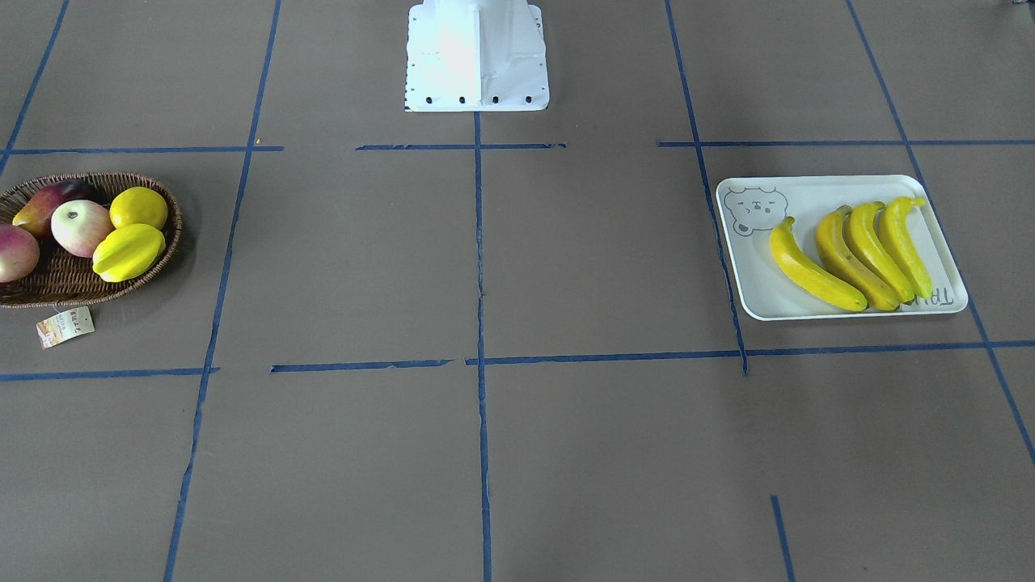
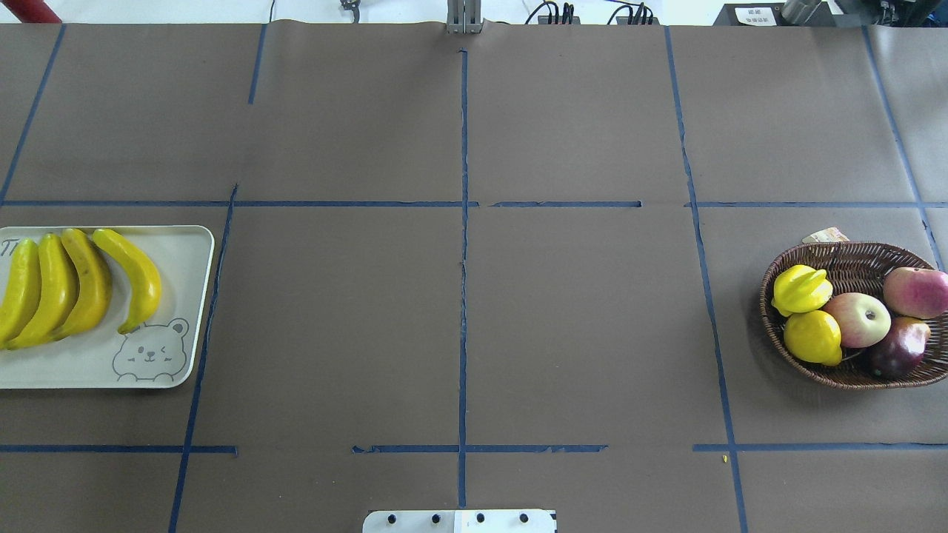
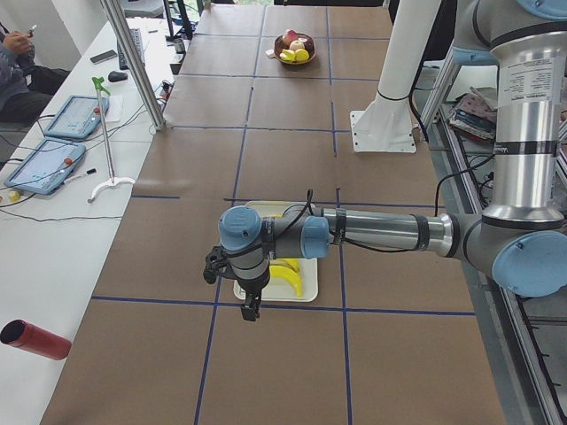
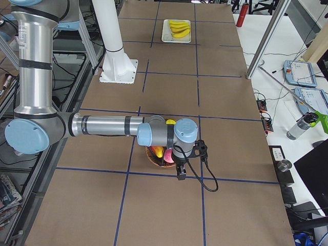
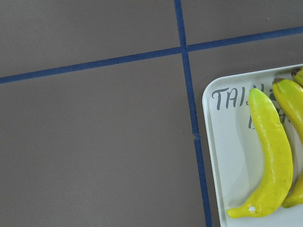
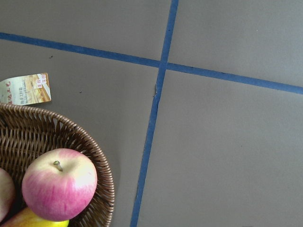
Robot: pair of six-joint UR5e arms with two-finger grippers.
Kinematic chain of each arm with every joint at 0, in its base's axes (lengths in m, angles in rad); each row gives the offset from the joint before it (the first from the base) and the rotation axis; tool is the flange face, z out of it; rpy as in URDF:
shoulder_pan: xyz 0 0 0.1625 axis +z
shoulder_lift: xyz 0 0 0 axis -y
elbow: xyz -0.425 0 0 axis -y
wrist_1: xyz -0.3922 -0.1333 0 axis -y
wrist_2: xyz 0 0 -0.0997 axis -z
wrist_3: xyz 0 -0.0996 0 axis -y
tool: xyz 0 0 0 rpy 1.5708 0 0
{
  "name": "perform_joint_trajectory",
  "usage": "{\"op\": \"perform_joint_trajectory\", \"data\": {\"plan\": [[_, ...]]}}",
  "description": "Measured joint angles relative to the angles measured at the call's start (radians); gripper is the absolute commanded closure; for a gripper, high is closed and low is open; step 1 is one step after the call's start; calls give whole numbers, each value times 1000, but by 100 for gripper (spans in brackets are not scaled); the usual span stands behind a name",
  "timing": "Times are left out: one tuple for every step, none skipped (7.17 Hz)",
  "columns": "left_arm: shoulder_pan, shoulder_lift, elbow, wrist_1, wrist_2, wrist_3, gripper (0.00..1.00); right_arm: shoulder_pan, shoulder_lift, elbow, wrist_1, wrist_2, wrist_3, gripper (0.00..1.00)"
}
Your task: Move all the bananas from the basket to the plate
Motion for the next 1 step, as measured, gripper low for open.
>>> {"op": "perform_joint_trajectory", "data": {"plan": [[0, 0, 0, 0, 0, 0, 0, 0, 0, 0, 0, 0, 0, 0]]}}
